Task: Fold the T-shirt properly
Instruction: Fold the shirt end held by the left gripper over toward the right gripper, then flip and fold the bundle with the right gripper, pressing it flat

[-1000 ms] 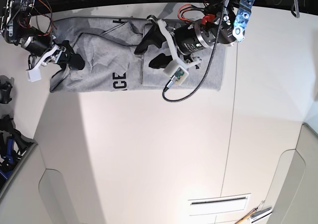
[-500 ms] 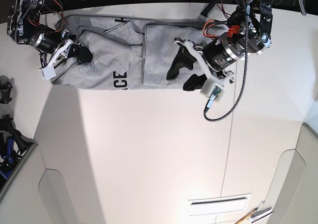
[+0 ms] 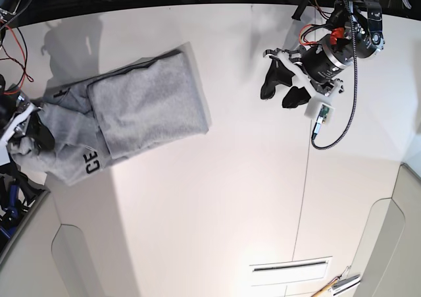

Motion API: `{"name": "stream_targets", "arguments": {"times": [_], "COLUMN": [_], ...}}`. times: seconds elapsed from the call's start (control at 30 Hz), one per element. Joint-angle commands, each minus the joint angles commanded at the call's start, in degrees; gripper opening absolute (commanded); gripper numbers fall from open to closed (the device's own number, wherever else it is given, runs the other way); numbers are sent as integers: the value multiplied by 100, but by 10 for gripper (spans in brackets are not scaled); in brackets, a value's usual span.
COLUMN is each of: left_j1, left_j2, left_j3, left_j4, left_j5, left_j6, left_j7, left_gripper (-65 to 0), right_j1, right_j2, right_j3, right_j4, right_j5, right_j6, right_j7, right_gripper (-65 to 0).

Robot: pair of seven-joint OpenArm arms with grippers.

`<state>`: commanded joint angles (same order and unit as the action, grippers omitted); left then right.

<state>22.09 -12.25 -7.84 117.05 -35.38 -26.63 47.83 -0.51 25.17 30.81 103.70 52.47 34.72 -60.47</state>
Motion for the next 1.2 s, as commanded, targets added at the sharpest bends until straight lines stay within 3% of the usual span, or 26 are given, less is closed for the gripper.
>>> {"name": "stream_targets", "arguments": {"times": [0.1, 0.2, 0.27, 0.3, 0.33, 0.47, 0.63, 0.7, 0.77, 0.8, 0.83, 0.87, 0.9, 0.93, 0.97, 1.0, 1.07, 1.1, 1.13, 1.2], "left_j1": [20, 94, 116, 111, 111, 111, 114, 109, 111, 111, 111, 114, 118, 157, 208, 240, 236, 232, 192, 9], "left_j2": [0, 0, 0, 0, 2, 0, -2, -2, -4, -4, -2, 0, 2, 2, 2, 4, 4, 4, 4, 31], "left_j3": [0, 0, 0, 0, 0, 0, -2, -2, -2, -2, -2, 0, 2, 26, 101, 249, 741, 1054, 1344, 1878], "left_j4": [0, 0, 0, 0, 0, 0, 0, 0, 2, 2, 4, 15, 17, 20, 39, 48, 46, 42, 28, -26], "left_j5": [7, 7, 0, -2, -26, -212, -212, -219, -304, -369, -476, -660, -944, -1217, -1388, -1412, -1064, -796, -551, -157], "left_j6": [-2, -17, -17, -17, -17, -17, -20, -72, -411, -516, -599, -706, -837, -1012, -1174, -1220, -1211, -1143, -986, -481], "left_j7": [2, 4, 24, 24, 22, 52, 212, 216, 219, 236, 286, 378, 470, 470, 409, 313, 61, -133, -284, -468], "left_gripper": [-277, -277, -277, -277, -277, -277, -277, -277, -289, -342, -439, -559, -650, -650, -650, -650, -650, -650, -650, -650], "right_j1": [-4, -20, -15, -11, -4, 175, 546, 671, 787, 831, 841, 841, 841, 841, 841, 841, 846, 890, 977, 1261], "right_j2": [-444, -772, -815, -815, -815, -820, -822, -820, -817, -817, -815, -817, -817, -817, -817, -820, -820, -820, -820, -820], "right_j3": [-730, -2024, -2983, -3412, -3812, -5075, -5845, -5901, -5825, -5720, -5558, -5329, -5060, -4750, -4413, -4076, -3460, -3211, -3047, -2927], "right_j4": [839, 782, 457, 278, 118, -107, -55, -46, -35, -13, 13, 46, 63, 66, 66, 66, 48, 0, -101, -481], "right_j5": [-337, -1099, -1810, -2232, -2621, -3180, -3412, -3469, -3473, -3469, -3473, -3469, -3469, -3469, -3467, -3467, -3370, -3292, -3270, -3272], "right_j6": [-61, -140, -138, -138, -142, -199, -221, -332, -461, -498, -496, -496, -496, -496, -496, -496, -522, -636, -787, -885], "right_j7": [-17, -129, 188, 566, 914, 1097, 1095, 1021, 789, 658, 588, 584, 616, 708, 883, 1123, 1720, 1847, 1851, 1884], "right_gripper": [-650, -633, -362, -266, -215, -205, -205, -205, -207, -208, -223, -290, -410, -556, -650, -650, -650, -650, -650, -650]}}
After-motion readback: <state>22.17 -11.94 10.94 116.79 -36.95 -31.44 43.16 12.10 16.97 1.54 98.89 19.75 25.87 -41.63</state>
